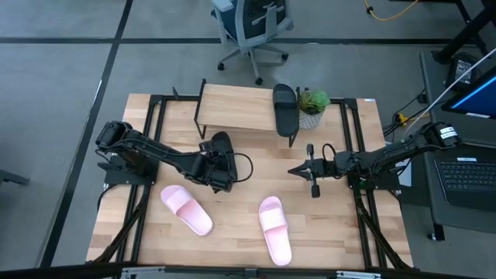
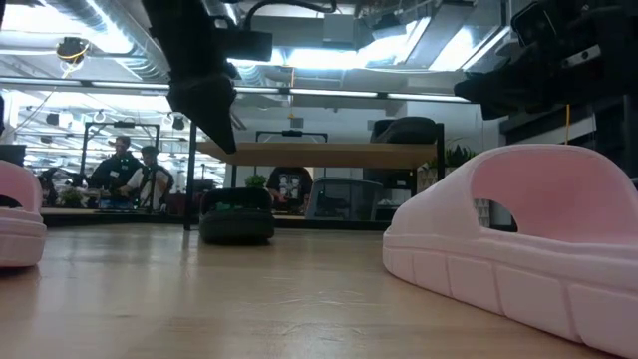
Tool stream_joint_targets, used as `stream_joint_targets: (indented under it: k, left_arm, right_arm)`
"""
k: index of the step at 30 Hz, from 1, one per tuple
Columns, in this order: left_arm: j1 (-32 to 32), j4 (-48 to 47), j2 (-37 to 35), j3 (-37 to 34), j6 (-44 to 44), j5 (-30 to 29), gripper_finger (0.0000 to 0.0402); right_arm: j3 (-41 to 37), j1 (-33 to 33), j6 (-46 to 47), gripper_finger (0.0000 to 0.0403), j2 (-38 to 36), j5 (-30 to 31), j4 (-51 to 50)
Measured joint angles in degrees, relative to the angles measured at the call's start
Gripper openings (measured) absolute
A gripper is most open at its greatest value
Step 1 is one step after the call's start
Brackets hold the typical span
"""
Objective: Pick and place slides into the shelf
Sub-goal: Put the black slides on the shelf
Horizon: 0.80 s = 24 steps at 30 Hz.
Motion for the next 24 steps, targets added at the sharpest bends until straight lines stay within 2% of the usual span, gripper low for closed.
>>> stream_joint_targets:
  k: [11, 18, 24]
  left_arm:
    - [2.4, 2.6, 0.0, -4.4, 0.1, 0.0, 0.0118]
    - [2.4, 13.0, 0.0, -8.5, 6.5, -0.1, 0.0118]
    - [2.4, 14.3, 0.0, -10.4, 7.7, -4.3, 0.0118]
  right_arm:
    - [0.0, 0.0, -0.2, 0.0007, 0.0, 0.0, -0.4]
    - [0.0, 0.0, -0.2, 0.0013, 0.0, 0.0, -0.5]
    - [0.0, 0.0, -0.3, 0.0009, 0.0, 0.0, -0.5]
